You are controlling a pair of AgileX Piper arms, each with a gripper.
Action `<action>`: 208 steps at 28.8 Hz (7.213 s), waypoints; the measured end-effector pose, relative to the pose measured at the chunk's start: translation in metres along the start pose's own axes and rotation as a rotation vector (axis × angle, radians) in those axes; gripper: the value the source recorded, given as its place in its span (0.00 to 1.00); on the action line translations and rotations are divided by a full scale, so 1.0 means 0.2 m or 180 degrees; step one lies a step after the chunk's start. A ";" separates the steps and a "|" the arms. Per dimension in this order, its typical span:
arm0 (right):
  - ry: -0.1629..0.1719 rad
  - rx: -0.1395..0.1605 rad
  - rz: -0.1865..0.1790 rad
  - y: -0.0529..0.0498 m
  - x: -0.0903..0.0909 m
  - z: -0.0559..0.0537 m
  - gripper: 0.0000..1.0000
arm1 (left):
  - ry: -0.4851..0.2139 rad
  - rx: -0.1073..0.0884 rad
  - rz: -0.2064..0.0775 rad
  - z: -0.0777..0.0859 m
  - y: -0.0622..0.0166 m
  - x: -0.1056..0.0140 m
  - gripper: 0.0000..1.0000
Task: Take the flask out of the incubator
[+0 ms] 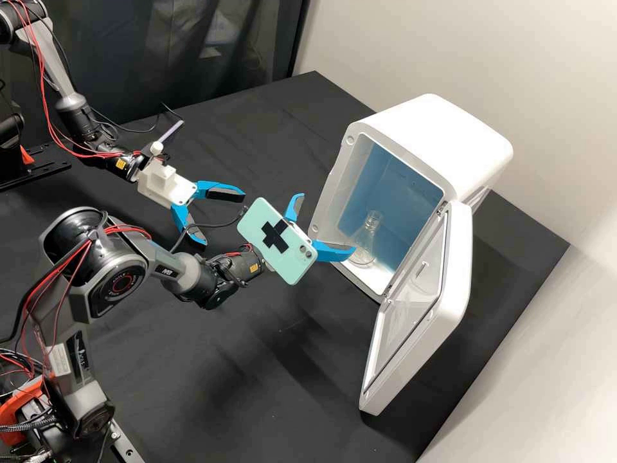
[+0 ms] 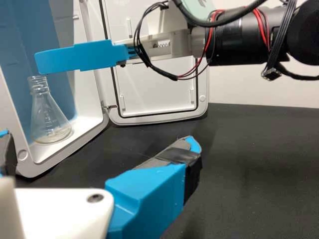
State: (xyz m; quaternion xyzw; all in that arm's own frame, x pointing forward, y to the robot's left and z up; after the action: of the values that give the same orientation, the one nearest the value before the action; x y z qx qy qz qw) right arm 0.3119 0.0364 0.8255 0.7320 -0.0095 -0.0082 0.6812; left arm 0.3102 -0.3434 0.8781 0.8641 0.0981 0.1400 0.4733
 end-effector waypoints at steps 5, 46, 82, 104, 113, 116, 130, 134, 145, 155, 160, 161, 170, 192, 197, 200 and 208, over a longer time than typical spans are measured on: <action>-0.0026 0.0028 -0.0028 -0.03 0.02 0.00 1.00 | 0.0010 0.0005 0.0002 -0.01 0.002 0.00 1.00; -0.0716 -0.0500 0.0341 -0.08 0.61 0.05 1.00 | -0.0018 0.0027 -0.0012 -0.01 -0.002 0.00 1.00; -0.0950 -0.0726 0.0384 -0.14 0.88 0.04 1.00 | -0.0039 0.0046 0.0058 0.02 0.020 0.03 1.00; -0.1090 -0.0824 0.0230 -0.20 0.99 0.05 1.00 | -0.0065 0.0097 0.0048 0.05 0.014 0.05 1.00; -0.1139 -0.0909 0.0104 -0.27 1.01 0.05 1.00 | -0.0065 0.0097 0.0048 0.05 0.014 0.05 1.00; -0.1152 -0.0937 0.0077 -0.29 1.01 0.06 1.00 | -0.0065 0.0122 0.0048 0.05 0.014 0.05 1.00; -0.1270 -0.0973 0.0086 -0.27 1.03 0.04 1.00 | -0.0065 0.0145 0.0048 0.05 0.014 0.05 1.00; -0.1385 -0.0949 0.0038 -0.27 1.05 0.05 1.00 | -0.0065 0.0145 0.0048 0.05 0.014 0.05 1.00; -0.1571 -0.0957 -0.0123 -0.27 1.08 0.04 1.00 | -0.0065 0.0145 0.0048 0.05 0.014 0.05 1.00; -0.1603 -0.0874 -0.0117 -0.27 1.08 0.04 0.00 | -0.0065 0.0145 0.0048 0.05 0.014 0.05 1.00; -0.1540 -0.0845 -0.0072 -0.26 1.08 0.03 0.00 | -0.0065 0.0145 0.0048 0.05 0.014 0.05 1.00; -0.1533 -0.0853 -0.0070 -0.26 1.08 0.03 0.00 | -0.0065 0.0145 0.0048 0.05 0.014 0.05 1.00; -0.1508 -0.0826 -0.0056 -0.26 1.08 0.03 0.00 | -0.0065 0.0145 0.0048 0.05 0.014 0.05 1.00; -0.1472 -0.0807 -0.0043 -0.26 1.09 0.03 0.00 | -0.0065 0.0145 0.0048 0.05 0.014 0.05 1.00; -0.1480 -0.0794 -0.0029 -0.26 1.09 0.04 0.00 | -0.0065 0.0145 0.0048 0.05 0.014 0.05 1.00; -0.1480 -0.0795 -0.0030 -0.26 1.09 0.04 0.00 | -0.0065 0.0145 0.0048 0.05 0.014 0.05 1.00; -0.1479 -0.0755 -0.0023 -0.26 1.08 0.04 0.00 | -0.0065 0.0145 0.0048 0.05 0.014 0.05 1.00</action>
State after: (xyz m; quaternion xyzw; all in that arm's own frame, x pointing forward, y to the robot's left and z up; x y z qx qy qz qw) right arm 0.5283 0.0260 0.7738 0.6255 -0.1620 -0.1796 0.7418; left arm 0.3223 -0.3504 0.8765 0.8768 0.0899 0.1325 0.4534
